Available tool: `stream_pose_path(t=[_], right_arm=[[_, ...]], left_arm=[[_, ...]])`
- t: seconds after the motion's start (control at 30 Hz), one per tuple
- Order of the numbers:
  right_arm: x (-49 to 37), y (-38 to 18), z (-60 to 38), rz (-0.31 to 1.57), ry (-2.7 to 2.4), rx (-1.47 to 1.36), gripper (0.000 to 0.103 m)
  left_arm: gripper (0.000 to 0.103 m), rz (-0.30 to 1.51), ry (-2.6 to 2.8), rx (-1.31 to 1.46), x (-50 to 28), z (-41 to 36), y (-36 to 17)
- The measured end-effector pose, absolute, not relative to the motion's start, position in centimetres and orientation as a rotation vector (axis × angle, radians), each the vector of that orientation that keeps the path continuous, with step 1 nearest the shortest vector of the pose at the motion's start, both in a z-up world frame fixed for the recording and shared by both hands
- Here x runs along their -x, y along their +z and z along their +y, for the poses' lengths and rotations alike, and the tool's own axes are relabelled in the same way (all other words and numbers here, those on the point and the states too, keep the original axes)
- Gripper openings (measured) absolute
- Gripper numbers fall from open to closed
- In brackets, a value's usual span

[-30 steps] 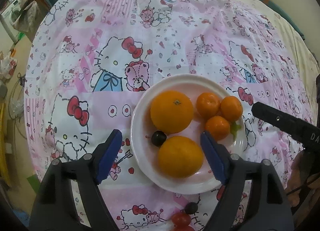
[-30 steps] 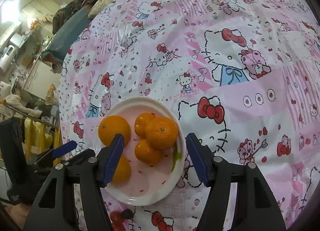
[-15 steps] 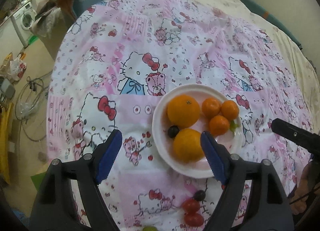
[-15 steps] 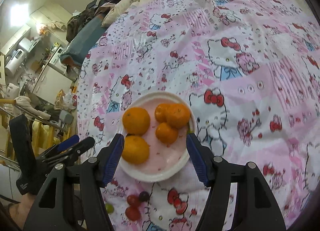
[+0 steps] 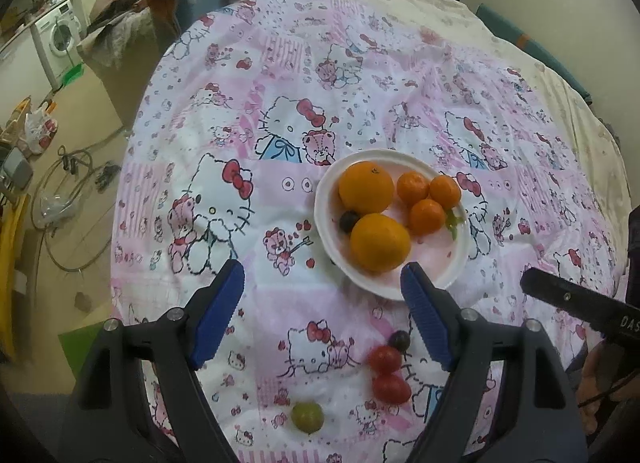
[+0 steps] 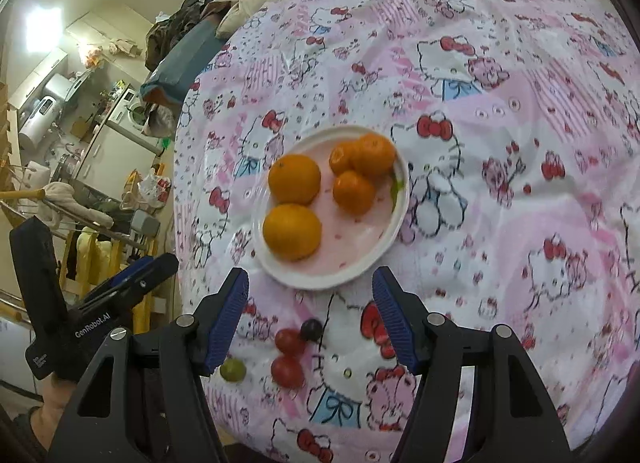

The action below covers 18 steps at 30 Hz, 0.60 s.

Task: Organize fruits
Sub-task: 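Withdraw both tools from the plate toward the cherry tomatoes, then grasp a red cherry tomato with the right tool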

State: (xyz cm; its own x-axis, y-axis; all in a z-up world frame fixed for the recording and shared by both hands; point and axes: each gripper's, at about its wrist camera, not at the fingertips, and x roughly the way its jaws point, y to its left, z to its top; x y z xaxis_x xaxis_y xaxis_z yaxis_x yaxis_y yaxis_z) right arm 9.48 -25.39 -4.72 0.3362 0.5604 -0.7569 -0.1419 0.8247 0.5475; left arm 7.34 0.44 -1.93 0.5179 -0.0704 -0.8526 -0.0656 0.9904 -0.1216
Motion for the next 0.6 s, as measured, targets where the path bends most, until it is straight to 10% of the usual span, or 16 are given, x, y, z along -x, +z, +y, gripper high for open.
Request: stream_pose_path(t=[0.6], right_arm=[[-9.6, -10.7, -21.7, 1.367, 0.545, -0.504, 0.058]], left_arm=[[0.078, 1.074, 0.095, 0.294, -7.8, 3.0, -3.7]])
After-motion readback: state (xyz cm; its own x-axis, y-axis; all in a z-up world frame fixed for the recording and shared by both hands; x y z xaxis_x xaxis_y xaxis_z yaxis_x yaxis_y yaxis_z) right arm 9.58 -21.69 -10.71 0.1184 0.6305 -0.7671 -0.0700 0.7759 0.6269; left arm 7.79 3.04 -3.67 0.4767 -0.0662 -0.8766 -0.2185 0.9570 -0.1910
